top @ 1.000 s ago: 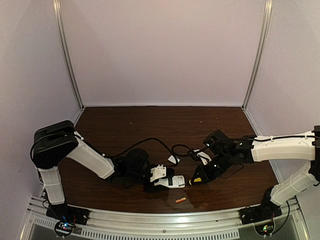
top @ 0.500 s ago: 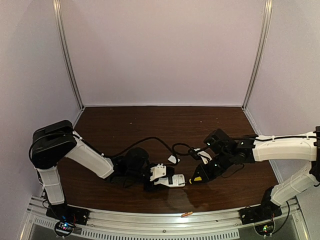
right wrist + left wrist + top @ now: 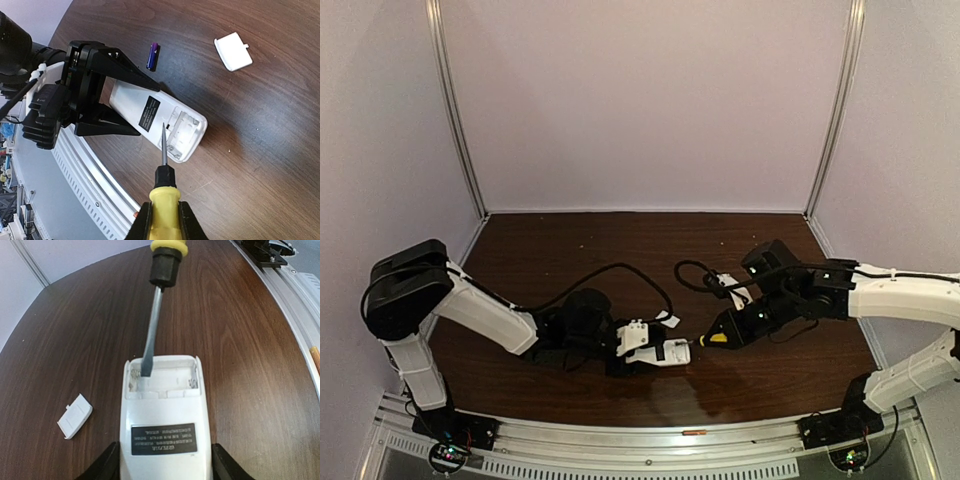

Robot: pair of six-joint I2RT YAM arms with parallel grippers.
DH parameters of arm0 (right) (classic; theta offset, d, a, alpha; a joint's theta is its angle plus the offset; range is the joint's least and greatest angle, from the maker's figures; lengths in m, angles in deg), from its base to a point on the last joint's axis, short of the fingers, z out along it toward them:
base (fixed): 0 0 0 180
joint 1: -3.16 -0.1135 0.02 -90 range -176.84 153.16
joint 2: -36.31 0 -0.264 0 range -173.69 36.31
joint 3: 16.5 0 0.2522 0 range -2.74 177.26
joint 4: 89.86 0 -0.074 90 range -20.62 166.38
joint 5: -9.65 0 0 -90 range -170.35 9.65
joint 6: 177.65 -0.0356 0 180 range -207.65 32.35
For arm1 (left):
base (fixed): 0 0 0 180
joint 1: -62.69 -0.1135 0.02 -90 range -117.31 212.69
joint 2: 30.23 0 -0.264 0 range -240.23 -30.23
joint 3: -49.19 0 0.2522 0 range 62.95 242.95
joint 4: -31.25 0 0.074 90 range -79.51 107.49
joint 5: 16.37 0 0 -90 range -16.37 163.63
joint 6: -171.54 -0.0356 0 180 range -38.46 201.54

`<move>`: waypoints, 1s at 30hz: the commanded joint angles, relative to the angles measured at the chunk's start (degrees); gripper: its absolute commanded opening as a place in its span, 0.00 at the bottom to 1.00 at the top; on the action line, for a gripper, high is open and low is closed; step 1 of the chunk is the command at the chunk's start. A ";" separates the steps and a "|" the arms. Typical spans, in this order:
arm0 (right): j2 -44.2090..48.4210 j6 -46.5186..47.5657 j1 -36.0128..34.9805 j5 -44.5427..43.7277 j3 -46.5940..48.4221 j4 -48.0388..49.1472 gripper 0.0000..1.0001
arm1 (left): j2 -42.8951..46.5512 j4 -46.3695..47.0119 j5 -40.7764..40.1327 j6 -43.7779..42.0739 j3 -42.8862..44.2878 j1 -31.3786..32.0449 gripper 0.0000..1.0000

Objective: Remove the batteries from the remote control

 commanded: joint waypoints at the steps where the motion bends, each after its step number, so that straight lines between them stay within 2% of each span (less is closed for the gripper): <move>1: 2.77 -0.80 -0.16 -3.68 1.76 0.58 0.00 | 3.74 -0.30 -2.00 0.81 -0.95 -0.14 0.17; 10: 5.94 -0.93 0.20 -9.84 2.09 3.49 0.00 | 9.17 -7.82 -7.27 6.84 -0.32 -0.14 0.13; 17: 7.80 -1.17 0.90 -16.12 1.94 6.44 0.00 | 18.48 -7.54 -13.33 13.35 -6.01 -0.09 0.06; 20: 8.32 -1.35 1.11 -18.68 1.36 7.98 0.00 | 22.61 -8.37 -18.75 17.43 -8.48 -0.12 0.00; 25: 8.29 -1.79 1.43 -21.52 1.05 10.31 0.00 | 26.88 -12.77 -30.37 28.24 -11.21 -0.10 0.00; 30: 7.45 -2.13 1.49 -23.16 1.24 11.15 0.00 | 27.14 -15.59 -42.33 38.41 -13.20 -0.22 0.00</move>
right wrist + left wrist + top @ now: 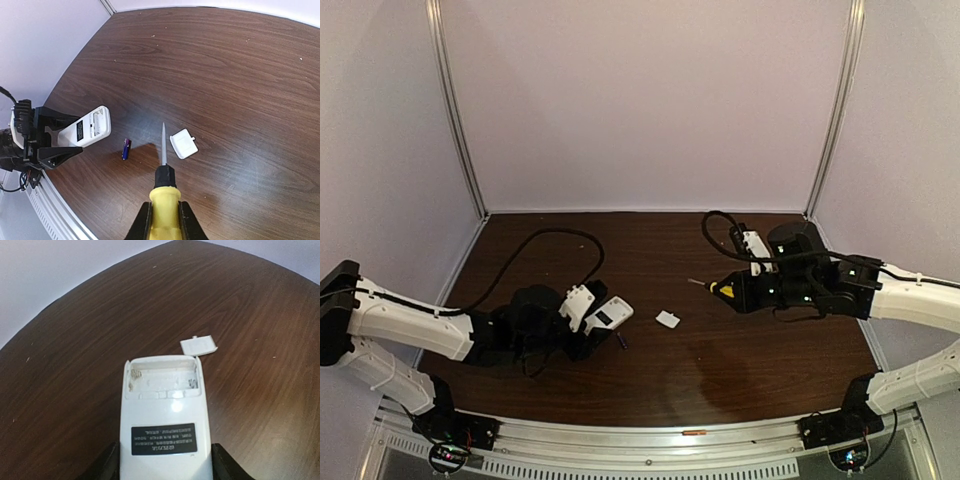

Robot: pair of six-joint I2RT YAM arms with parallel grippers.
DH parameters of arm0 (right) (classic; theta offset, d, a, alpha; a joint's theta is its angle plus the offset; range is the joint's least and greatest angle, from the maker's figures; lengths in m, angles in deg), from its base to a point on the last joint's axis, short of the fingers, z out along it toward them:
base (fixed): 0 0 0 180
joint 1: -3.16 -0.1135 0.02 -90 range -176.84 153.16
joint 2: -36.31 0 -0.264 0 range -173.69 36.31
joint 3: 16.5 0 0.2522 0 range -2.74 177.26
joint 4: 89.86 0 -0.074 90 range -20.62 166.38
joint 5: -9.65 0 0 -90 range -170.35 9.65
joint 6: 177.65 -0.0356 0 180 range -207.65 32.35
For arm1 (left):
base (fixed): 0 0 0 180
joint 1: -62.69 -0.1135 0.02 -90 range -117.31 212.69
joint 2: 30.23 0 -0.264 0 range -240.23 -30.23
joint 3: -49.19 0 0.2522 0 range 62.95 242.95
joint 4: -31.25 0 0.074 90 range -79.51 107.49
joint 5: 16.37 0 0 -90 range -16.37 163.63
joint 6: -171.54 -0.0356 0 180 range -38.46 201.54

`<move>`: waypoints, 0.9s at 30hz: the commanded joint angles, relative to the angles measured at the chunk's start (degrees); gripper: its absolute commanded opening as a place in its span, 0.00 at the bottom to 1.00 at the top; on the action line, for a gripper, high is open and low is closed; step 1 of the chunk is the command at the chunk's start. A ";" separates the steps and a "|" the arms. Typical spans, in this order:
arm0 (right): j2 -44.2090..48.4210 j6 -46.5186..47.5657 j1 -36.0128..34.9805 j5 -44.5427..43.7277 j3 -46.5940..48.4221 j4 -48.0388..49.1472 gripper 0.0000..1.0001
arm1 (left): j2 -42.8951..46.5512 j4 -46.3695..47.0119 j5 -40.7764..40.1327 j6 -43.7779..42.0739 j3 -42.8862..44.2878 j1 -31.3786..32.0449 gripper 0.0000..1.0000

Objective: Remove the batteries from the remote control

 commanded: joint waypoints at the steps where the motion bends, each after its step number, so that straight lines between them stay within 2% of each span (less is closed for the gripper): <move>1: -0.39 -0.94 0.38 -3.68 0.89 1.96 0.00 | 0.15 -3.48 -13.28 11.83 -1.54 -0.29 0.00; 7: 0.02 -1.69 0.42 -6.80 0.38 2.22 0.00 | -1.04 -5.59 -15.54 19.28 -3.13 -4.42 0.00; 14: 0.42 -2.53 0.37 -8.52 -0.39 3.52 0.00 | 0.65 1.67 -9.93 17.99 -9.26 -10.84 0.00; 17: 0.20 -2.62 0.51 -8.60 -0.54 4.33 0.00 | 1.04 3.54 -9.75 16.08 -11.23 -11.49 0.00; 27: -1.01 -2.72 0.51 -8.60 -0.57 5.17 0.00 | 1.06 7.92 -10.36 17.49 -16.47 -13.78 0.00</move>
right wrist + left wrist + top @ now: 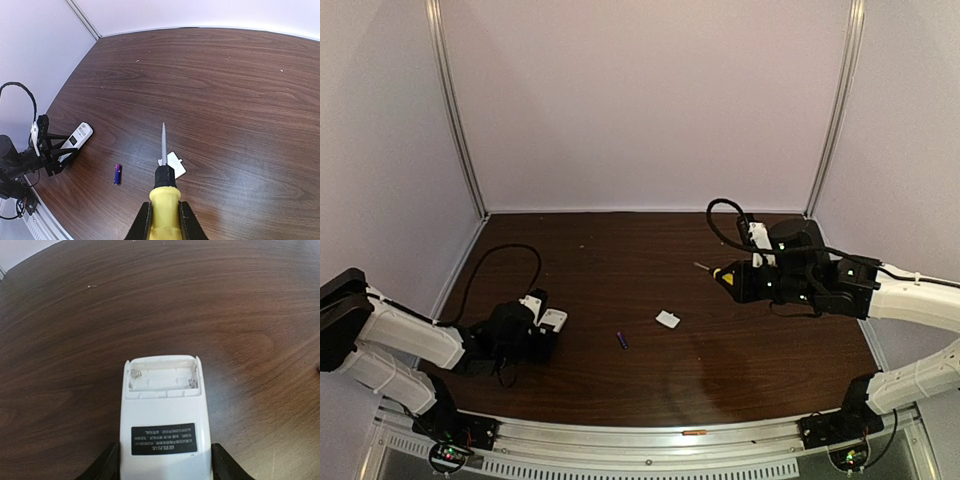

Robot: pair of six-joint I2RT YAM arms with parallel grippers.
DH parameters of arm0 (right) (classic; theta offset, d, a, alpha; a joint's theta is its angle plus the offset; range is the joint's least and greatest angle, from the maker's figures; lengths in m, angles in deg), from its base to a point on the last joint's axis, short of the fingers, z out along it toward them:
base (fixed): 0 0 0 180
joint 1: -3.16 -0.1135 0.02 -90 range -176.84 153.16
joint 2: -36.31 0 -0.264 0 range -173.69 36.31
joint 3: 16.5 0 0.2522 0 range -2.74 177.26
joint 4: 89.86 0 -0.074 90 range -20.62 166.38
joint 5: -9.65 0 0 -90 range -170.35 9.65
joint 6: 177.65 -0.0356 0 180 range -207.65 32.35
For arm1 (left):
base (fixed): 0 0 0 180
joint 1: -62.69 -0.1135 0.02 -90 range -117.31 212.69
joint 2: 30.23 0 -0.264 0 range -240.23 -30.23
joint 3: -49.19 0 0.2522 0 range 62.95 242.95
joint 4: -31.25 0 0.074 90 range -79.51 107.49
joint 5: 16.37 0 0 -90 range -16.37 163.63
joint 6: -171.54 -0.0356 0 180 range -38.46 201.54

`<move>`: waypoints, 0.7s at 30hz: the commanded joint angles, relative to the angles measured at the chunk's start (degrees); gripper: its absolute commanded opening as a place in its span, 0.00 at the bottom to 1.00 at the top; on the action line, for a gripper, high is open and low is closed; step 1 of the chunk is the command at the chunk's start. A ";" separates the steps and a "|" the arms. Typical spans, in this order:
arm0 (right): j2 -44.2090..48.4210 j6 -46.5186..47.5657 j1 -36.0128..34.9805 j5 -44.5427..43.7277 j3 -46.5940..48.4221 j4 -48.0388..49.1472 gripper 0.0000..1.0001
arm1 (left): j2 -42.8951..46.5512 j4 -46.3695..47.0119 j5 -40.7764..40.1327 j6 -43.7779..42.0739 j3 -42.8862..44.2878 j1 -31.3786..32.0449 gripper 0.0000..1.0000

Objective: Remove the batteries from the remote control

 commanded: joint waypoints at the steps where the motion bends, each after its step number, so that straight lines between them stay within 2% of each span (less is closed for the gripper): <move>1: -0.48 -0.31 0.24 -1.54 -0.57 1.09 0.00 | 0.90 5.97 0.05 0.39 -2.02 -0.50 0.00; 8: -0.83 -0.31 0.29 -1.54 -0.55 1.13 0.00 | 0.72 7.65 0.06 -0.31 -2.80 -0.49 0.08; 15: -0.55 -0.31 0.36 -1.73 -0.85 0.95 0.00 | 0.29 9.46 0.95 -2.17 -3.06 -0.49 0.27; 17: -0.46 -0.24 0.36 -1.70 -0.94 0.99 0.00 | 0.30 9.34 1.01 -1.97 -2.99 -0.50 0.36; 19: -0.44 -0.22 0.36 -1.74 -1.03 0.88 0.00 | 0.44 8.92 0.90 -1.10 -3.05 -0.49 0.50; 21: -0.36 -0.15 0.40 -1.82 -1.11 0.91 0.00 | 0.91 8.08 0.72 -0.25 -2.99 -0.49 0.57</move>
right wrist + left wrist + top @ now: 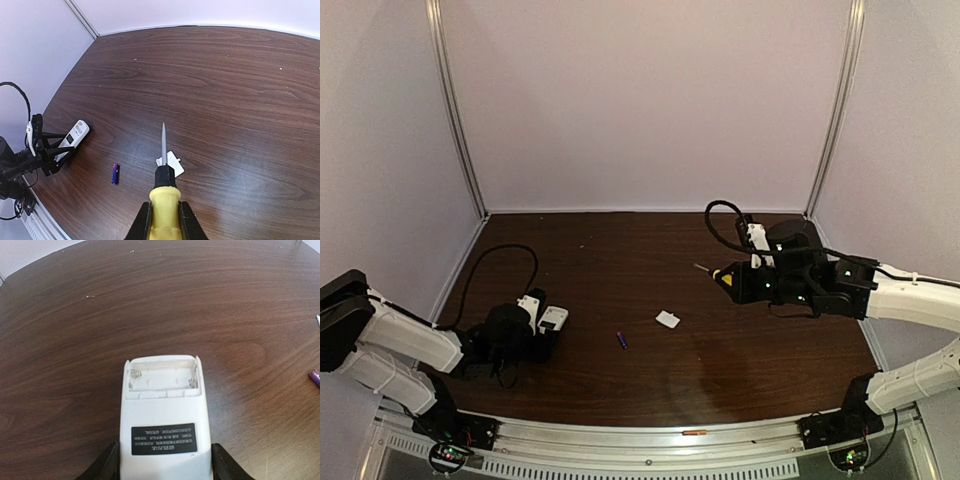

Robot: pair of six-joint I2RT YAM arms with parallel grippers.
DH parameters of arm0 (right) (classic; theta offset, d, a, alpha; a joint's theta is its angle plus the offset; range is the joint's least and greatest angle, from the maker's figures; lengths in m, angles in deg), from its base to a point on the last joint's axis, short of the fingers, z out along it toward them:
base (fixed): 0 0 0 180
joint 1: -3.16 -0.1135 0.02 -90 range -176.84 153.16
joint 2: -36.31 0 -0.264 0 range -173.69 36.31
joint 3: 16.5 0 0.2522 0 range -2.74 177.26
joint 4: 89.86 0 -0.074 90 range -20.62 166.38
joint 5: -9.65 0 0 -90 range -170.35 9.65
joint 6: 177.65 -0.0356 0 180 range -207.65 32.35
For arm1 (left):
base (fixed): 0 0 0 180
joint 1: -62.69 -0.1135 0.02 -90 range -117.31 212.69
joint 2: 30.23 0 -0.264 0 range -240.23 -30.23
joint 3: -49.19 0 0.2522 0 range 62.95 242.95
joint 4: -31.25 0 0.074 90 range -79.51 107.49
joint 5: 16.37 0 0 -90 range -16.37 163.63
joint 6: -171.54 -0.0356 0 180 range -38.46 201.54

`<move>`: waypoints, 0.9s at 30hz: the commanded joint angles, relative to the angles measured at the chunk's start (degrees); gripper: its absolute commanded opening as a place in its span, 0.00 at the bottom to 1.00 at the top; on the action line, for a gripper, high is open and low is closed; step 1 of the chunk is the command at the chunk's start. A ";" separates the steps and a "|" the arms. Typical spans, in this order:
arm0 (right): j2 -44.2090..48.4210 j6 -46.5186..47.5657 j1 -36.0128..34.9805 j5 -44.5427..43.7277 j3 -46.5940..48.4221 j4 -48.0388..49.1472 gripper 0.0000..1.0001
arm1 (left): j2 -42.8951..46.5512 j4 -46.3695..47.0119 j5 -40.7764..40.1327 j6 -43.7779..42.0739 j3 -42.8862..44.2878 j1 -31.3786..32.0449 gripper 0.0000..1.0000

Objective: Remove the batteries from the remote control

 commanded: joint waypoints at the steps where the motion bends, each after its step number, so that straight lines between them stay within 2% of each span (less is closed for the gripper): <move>1: 0.29 -0.03 0.38 -1.57 -0.90 0.53 0.00 | 1.11 1.55 0.06 1.06 -0.52 -0.27 0.60; 7: 0.14 0.23 0.38 -1.48 -0.98 0.96 0.00 | 4.55 -2.61 -2.11 2.04 0.14 -0.27 0.75; 9: 0.06 0.32 0.45 -1.48 -0.91 0.99 0.00 | 5.91 -4.27 -3.10 1.96 0.59 -0.27 0.93; 10: 0.16 0.45 0.47 -1.50 -0.90 1.00 0.00 | 6.65 -5.22 -3.52 1.93 0.95 -0.27 0.97; 16: 0.13 1.15 0.72 -1.59 -0.31 0.81 0.00 | 11.29 -10.26 -5.27 1.84 3.43 -0.27 0.97; 19: 0.02 1.83 0.89 -1.65 0.21 0.68 0.00 | 13.73 -17.07 -8.30 4.92 6.21 -0.27 0.97; 27: -1.02 5.11 1.26 0.45 2.48 -1.50 0.00 | 14.69 -27.73 -2.43 -5.23 16.77 -0.27 0.97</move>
